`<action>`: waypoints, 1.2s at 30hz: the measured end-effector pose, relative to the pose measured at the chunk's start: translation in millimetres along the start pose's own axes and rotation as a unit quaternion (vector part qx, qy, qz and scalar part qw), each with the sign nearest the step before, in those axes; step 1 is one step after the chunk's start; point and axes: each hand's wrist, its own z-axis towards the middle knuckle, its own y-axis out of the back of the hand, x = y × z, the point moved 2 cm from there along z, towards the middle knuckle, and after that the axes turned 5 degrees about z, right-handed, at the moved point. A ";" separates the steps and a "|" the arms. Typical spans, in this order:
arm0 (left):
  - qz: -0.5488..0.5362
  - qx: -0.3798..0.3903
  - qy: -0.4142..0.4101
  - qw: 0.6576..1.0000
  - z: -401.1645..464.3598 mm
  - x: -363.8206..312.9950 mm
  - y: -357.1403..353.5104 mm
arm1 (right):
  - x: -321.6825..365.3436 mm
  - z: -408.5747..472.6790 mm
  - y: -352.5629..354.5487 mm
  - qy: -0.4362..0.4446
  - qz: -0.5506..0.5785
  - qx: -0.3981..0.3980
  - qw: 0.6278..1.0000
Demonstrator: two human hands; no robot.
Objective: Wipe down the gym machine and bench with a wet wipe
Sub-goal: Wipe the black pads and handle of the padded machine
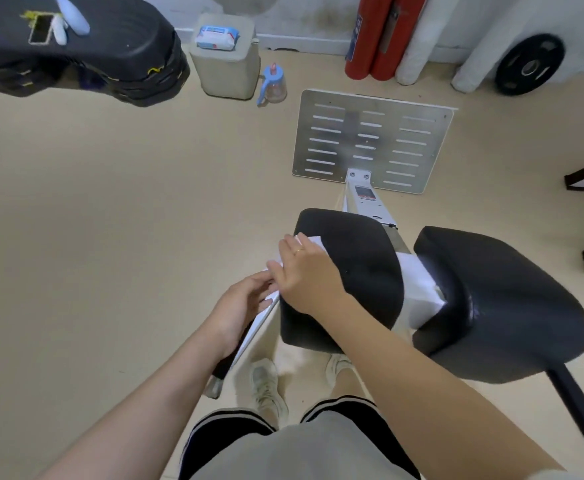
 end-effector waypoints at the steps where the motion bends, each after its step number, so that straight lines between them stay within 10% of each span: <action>1: -0.023 0.026 0.010 0.999 -2.4 0.4 0.7 | 7.7 -4.4 -2.2 -0.007 -0.021 0.001 1.000; 5: 0.010 0.079 0.004 0.997 -9.6 -1.2 -4.4 | 2.2 -32.5 -0.6 0.023 -0.080 -0.030 0.996; 14: 0.085 0.129 0.004 0.988 -4.1 4.4 -0.1 | -77.0 -93.1 5.6 -0.250 -0.081 -0.137 0.955; 24: -0.017 0.128 0.019 0.991 1.1 16.8 5.4 | 26.9 -62.7 -65.3 -0.018 -0.062 -0.170 0.983; 36: -0.018 0.050 -0.070 0.996 0.4 47.6 -18.2 | -87.5 -124.6 -55.6 -0.144 -0.083 -0.324 0.932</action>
